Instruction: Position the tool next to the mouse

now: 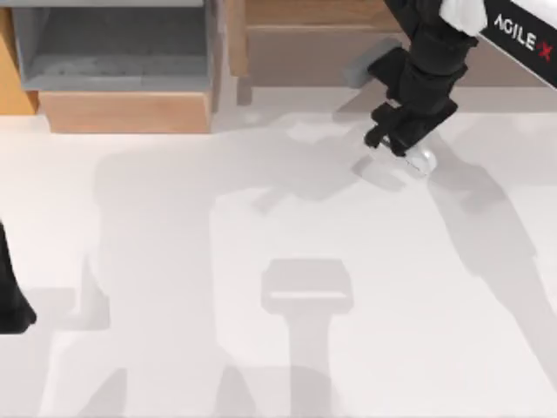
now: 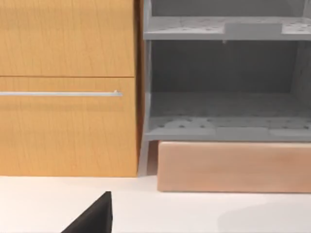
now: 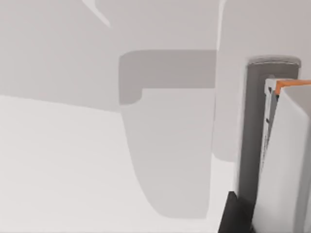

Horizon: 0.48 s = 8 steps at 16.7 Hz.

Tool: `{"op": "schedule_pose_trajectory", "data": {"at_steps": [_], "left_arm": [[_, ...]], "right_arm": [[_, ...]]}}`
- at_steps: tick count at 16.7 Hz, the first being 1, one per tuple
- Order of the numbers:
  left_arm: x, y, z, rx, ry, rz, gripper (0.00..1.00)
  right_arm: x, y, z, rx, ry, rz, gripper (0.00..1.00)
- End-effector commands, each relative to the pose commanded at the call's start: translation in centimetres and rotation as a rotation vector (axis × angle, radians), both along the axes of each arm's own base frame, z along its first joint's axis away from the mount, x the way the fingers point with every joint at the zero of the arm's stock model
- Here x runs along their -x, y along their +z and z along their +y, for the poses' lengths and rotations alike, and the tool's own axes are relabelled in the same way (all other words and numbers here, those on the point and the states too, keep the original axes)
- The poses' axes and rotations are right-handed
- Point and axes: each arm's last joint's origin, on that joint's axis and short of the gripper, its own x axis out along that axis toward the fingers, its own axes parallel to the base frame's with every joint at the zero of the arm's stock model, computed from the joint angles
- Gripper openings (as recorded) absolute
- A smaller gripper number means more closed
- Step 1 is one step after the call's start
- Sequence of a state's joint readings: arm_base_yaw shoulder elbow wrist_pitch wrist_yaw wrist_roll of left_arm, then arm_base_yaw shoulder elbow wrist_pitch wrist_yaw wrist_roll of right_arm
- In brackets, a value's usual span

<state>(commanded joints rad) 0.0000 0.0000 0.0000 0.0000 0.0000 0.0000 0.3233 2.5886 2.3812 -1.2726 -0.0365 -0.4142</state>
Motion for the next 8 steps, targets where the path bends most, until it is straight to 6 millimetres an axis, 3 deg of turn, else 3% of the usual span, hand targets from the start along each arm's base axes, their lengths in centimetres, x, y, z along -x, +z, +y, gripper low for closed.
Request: {"op": "schedule_pose_trajectory", "data": {"at_steps": [4,8], "left_arm": [[0.0,0.0,0.0,0.000,0.000,0.000,1.00],[0.0,0.0,0.0,0.000,0.000,0.000,1.00]], "right_arm": [[0.2,0.3,-0.3,-0.003,-0.004,-0.002,0.00],[1.3,1.9,-4.0,-0.006,-0.094,-0.010,0.00]]}}
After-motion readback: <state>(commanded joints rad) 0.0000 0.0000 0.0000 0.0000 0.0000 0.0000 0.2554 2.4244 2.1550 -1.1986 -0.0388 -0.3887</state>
